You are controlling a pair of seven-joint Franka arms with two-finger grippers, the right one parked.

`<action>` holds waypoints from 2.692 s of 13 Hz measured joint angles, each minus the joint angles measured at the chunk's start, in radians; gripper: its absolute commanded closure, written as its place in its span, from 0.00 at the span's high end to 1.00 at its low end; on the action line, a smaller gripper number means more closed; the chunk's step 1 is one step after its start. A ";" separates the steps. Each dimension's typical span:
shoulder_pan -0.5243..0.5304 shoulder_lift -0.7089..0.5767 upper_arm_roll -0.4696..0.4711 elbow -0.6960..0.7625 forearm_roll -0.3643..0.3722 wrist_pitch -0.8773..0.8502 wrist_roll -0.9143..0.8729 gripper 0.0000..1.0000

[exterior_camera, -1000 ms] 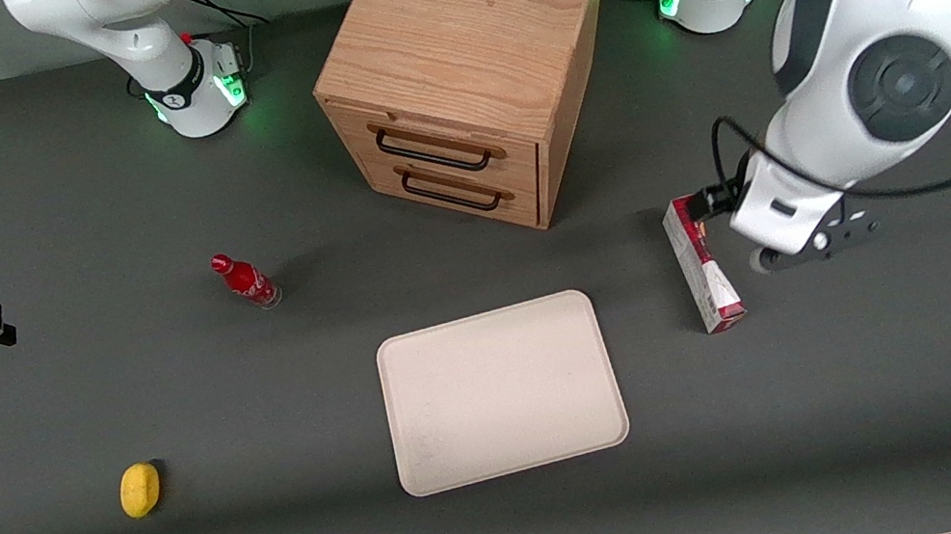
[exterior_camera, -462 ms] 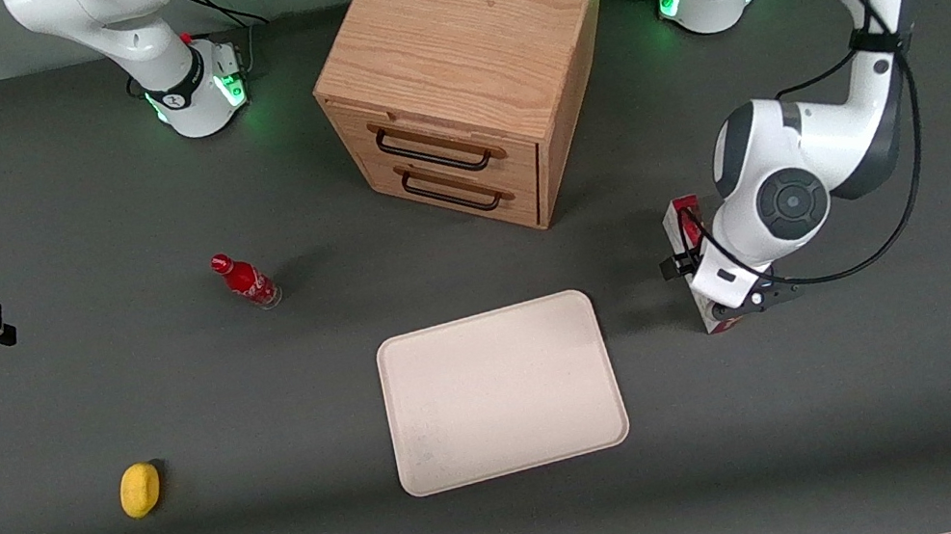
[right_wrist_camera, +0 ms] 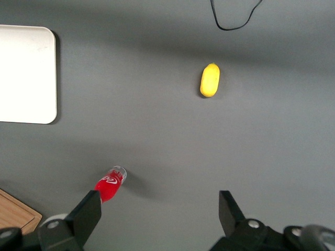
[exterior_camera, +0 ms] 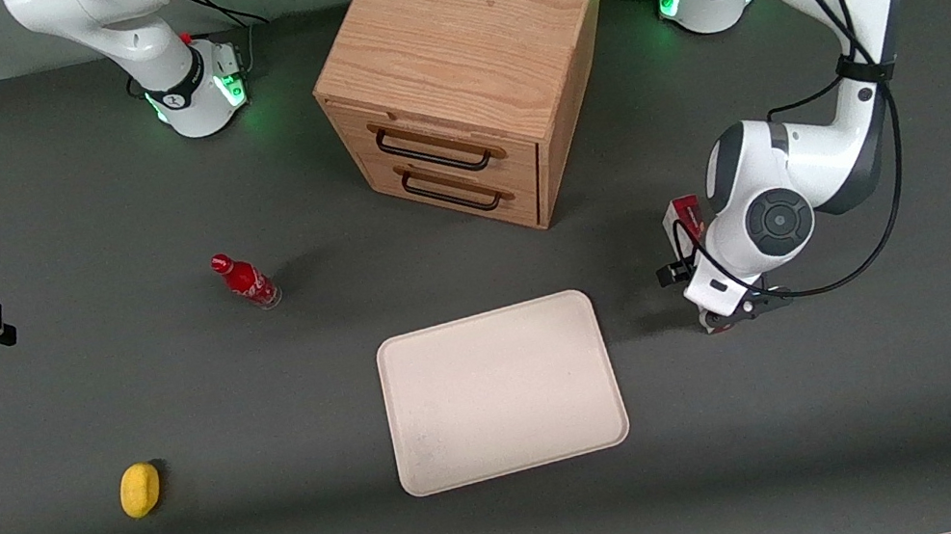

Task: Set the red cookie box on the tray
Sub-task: 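Close the left gripper on the cookie box's top end, then lift the cookie box up with the left gripper, then carry the held box over the cream tray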

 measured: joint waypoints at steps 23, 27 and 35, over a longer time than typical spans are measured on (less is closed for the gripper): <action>0.006 -0.289 0.001 0.560 -0.043 -0.890 0.000 0.00; 0.002 -0.204 -0.032 0.678 -0.063 -0.918 -0.025 0.00; -0.154 0.248 -0.152 0.903 -0.058 -0.557 -0.426 0.00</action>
